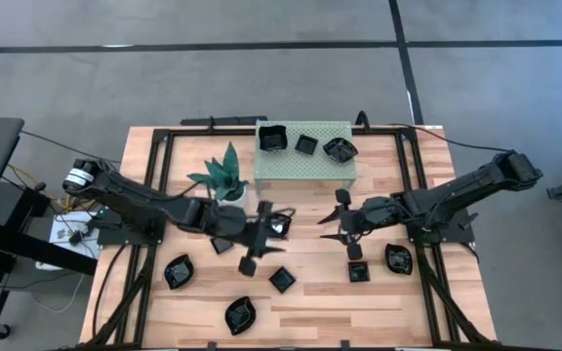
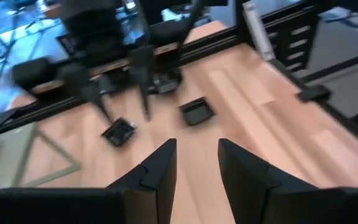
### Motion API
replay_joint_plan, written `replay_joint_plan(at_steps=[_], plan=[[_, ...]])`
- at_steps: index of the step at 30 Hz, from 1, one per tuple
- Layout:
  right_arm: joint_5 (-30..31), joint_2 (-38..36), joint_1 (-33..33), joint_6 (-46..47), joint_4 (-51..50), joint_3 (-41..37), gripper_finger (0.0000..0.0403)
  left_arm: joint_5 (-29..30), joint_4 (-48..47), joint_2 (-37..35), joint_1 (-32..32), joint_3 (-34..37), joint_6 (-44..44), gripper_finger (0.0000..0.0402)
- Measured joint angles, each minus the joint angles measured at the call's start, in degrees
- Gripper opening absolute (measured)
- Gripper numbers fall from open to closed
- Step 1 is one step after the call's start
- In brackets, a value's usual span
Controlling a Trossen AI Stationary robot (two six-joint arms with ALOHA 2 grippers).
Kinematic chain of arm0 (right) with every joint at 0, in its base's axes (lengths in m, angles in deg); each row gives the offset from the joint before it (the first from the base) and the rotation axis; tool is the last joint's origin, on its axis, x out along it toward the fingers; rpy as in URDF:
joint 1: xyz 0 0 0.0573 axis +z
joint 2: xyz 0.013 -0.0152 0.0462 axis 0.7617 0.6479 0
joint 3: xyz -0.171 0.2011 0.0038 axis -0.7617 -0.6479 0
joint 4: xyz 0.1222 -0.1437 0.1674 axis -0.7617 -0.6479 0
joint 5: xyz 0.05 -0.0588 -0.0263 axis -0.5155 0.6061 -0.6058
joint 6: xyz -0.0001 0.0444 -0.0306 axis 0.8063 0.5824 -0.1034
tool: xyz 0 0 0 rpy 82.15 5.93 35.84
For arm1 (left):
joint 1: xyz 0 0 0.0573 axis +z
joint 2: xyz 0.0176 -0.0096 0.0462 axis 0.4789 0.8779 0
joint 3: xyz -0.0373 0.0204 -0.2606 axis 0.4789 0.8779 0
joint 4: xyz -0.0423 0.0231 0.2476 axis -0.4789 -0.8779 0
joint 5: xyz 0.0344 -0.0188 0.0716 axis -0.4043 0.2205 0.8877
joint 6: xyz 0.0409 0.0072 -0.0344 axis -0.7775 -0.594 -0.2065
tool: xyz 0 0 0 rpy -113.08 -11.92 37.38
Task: Pick & Place Mini shaped plates
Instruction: Stack the leaf-shaped plate on top of the other leaf-shaped plate on the shelf
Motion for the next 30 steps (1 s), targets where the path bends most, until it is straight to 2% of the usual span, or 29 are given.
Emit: replay_joint_plan(at_steps=[6, 11, 14, 17, 23, 27, 30], plan=[[0.00, 3.67, 3.09, 0.81, -0.68, 3.48, 0.0216, 0.07, -0.06, 0.00, -3.12, 0.00, 5.54, 0.0120], [0.07, 6.80, 7.98, 6.06, -3.76, 5.91, 0.0224, 0.99, -0.45, -0.02, -3.45, 1.83, 11.86, 0.0119], [0.41, 8.29, 9.80, 6.26, -3.84, 7.32, 0.0222, 5.89, -0.43, 0.21, -3.43, 5.25, 12.66, 0.0123], [0.72, 9.21, 10.06, 3.94, -3.63, 9.10, 0.0219, 10.97, -0.08, 1.33, -2.54, 9.19, 16.98, 0.0134], [0.84, 9.29, 9.43, 3.84, -4.39, 10.01, 0.0219, 11.60, 11.98, 7.26, -1.45, 15.15, 20.05, 0.0161], [0.85, 9.31, 9.29, 5.57, -6.05, 10.01, 0.0217, 13.63, 17.97, 13.48, -0.13, 15.50, 19.28, 0.0170], [0.83, 9.38, 9.23, 5.61, -7.03, 10.01, 0.0215, 14.57, 18.56, 17.05, 1.52, 15.43, 19.68, 0.0168]])
